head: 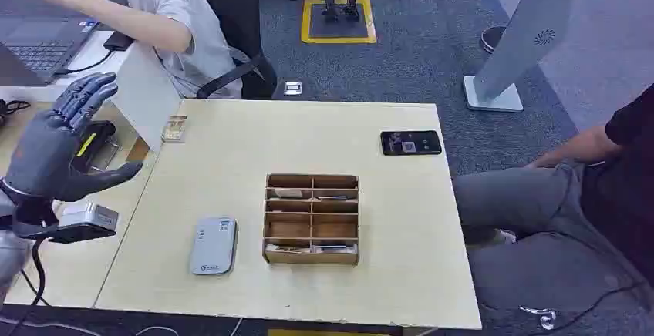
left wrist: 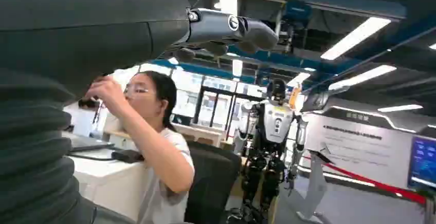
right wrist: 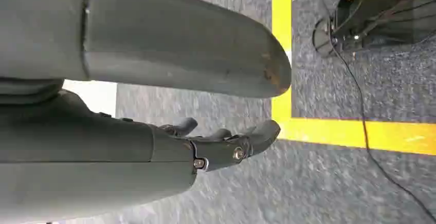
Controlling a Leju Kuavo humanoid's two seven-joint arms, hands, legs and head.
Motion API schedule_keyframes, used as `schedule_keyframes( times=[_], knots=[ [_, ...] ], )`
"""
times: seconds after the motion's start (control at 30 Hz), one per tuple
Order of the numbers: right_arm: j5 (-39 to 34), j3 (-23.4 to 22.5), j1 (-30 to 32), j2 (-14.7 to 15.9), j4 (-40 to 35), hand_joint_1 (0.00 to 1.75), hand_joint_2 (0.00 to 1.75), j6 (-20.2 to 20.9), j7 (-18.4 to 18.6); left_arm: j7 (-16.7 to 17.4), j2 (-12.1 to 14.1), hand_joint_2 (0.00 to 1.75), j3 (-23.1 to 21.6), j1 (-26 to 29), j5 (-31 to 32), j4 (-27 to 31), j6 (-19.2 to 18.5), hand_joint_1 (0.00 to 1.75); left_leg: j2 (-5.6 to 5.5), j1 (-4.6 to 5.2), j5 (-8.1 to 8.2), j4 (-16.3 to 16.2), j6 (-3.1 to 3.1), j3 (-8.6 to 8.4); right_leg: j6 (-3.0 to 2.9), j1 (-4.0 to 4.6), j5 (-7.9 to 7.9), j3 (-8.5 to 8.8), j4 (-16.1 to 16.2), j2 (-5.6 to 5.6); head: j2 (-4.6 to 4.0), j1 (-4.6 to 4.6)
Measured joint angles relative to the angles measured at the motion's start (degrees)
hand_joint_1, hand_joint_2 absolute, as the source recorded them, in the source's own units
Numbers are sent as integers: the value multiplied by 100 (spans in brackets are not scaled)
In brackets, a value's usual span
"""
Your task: Pass the card to the sensor for recognition and then transmit it.
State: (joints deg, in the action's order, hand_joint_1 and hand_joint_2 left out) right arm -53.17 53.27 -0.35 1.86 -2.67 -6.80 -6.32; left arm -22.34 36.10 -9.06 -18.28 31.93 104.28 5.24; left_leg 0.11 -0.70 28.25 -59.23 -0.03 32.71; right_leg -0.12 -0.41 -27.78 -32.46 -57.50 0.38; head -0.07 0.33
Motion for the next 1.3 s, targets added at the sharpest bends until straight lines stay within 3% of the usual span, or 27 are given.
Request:
schedule_keyframes(
  times=[0.33,0.6,0.93,1.03,1.2,1.3],
  knots=[
    [-1171,-538,20,-111,112,0,0,232,66,70,543,175,-1199,-594,710,-57,422,0,0,0,0,0,0,0,0,0,0,0,0,0,0,2],
    [-2242,-955,115,-253,192,0,0,616,-106,92,871,175,-2044,-1147,1137,-175,691,0,-2,0,0,0,0,1,0,0,0,1,0,-2,0,2],
    [-2556,-1137,179,-330,223,0,0,680,-308,92,928,175,-2403,-1441,1185,-286,726,0,0,0,0,0,0,2,0,0,0,1,-1,0,0,0],
    [-2475,-1117,239,-332,241,0,0,1013,-608,92,993,175,-2482,-1487,1036,-306,744,0,-1,0,0,1,0,2,0,0,0,2,-1,-1,0,2],
    [-2634,-1122,318,-380,245,0,0,1204,-713,299,1284,175,-2443,-1228,840,-306,1112,0,2,-2,0,2,0,3,-1,1,-1,0,-2,1,0,0],
    [-2768,-1172,316,-413,245,0,0,1275,-603,455,1319,175,-2281,-1042,884,-306,1082,0,-6,-4,0,2,0,5,0,3,-4,-1,-2,-6,0,2]
  ],
)
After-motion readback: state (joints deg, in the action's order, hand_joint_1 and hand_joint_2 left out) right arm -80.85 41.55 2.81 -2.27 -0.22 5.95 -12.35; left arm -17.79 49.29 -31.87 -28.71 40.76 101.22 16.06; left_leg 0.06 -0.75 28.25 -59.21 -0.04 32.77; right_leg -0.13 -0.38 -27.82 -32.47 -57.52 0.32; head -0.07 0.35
